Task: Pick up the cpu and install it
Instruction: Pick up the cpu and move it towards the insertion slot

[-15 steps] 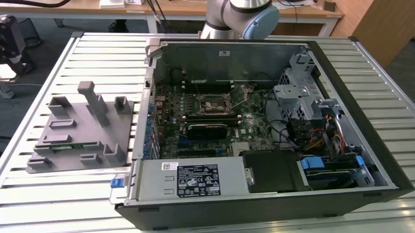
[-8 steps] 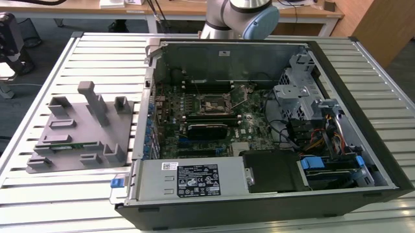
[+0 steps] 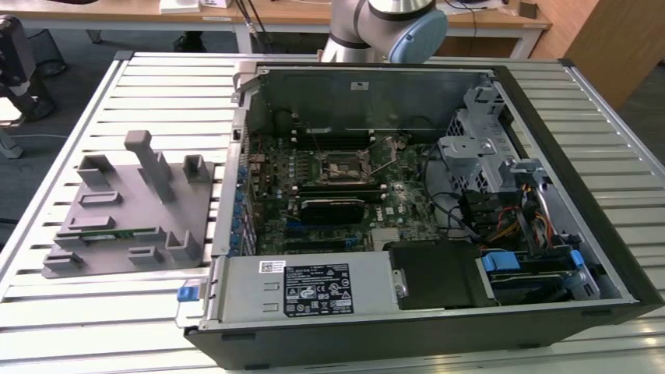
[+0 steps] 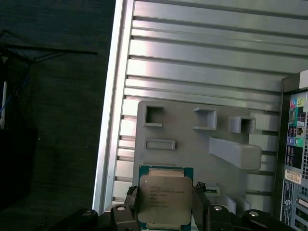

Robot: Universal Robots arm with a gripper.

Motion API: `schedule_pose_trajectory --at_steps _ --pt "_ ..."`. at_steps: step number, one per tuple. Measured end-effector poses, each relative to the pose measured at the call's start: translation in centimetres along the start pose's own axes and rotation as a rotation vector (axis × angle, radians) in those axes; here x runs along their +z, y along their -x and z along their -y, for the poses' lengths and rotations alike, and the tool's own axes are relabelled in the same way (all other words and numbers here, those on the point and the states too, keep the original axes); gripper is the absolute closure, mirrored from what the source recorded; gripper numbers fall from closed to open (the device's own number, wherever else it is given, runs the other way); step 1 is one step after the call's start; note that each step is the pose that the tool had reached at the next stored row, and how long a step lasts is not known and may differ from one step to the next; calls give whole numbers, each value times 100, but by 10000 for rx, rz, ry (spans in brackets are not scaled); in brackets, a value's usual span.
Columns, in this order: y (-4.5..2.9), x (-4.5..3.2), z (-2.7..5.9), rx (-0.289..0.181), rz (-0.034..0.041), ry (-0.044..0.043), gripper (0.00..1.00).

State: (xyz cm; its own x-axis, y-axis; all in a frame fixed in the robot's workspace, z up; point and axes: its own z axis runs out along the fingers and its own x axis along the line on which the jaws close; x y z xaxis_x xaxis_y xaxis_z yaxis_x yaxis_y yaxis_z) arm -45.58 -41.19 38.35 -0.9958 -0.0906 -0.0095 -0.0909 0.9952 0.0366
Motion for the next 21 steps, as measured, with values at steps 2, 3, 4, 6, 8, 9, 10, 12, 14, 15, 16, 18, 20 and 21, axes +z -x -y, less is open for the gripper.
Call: schedule_pose_trajectory --at_steps 2,3,4,6,8,9,10,12,14,15,16,18,20,21 --pt "0 -11 0 0 0 0 47" --pt "0 -15 -1 0 1 0 47" --pt "0 -21 -1 0 1 0 47" --pt "0 -34 -1 0 0 0 47" --pt "1 -46 -2 0 0 0 47" --pt "1 -52 -2 0 0 0 47" --pt "0 -57 -2 0 1 0 47" --pt "3 -60 -2 0 2 0 47" --pt "21 -62 0 0 -6 0 47" --pt "34 -61 1 1 -8 0 47" --pt "51 -62 2 2 -12 1 47" --pt "90 -60 6 2 -18 2 47" --pt "126 -59 9 3 -23 2 47" --pt "139 -60 10 4 -23 2 47"
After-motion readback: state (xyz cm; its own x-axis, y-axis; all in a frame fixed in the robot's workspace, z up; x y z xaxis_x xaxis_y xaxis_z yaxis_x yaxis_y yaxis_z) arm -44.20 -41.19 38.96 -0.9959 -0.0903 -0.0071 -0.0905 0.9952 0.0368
